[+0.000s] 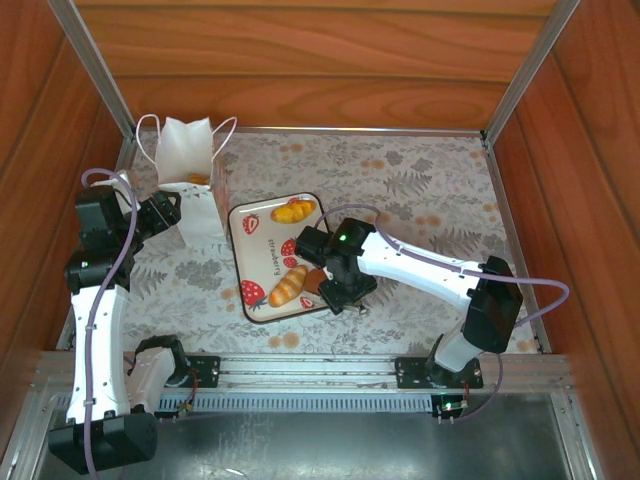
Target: Place the fake bread into the paper bag
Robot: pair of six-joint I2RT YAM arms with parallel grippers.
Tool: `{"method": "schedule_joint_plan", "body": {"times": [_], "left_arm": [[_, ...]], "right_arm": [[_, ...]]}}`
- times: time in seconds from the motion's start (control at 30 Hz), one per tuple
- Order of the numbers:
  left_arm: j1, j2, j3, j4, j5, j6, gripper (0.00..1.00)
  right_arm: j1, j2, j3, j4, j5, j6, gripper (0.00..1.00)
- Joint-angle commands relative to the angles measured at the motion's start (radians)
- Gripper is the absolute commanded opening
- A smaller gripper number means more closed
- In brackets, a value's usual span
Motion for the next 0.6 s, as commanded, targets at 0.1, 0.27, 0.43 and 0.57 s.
{"method": "schedule_joint_plan", "body": {"times": [0.1, 0.27, 0.43, 0.57], "left_arm": [[0.008, -0.005, 0.007, 0.006, -0.010, 0.009, 0.77], [0.008, -0.003, 0.005, 0.004, -0.011, 0.009, 0.77], [0.007, -0.008, 0.005, 0.004, -0.012, 0.011, 0.77], [0.008, -0.010, 0.011, 0.000, -0.012, 0.015, 0.77]], "right_arm": [[0.011, -0.001, 0.003, 0.005, 0.017, -0.003, 0.64], [0.011, -0.012, 0.015, -0.006, 0.026, -0.003, 0.64], [0.011, 0.005, 0.004, 0.009, 0.018, -0.004, 0.64], [0.011, 0.008, 0.019, -0.005, 0.029, -0.003, 0.59]]}}
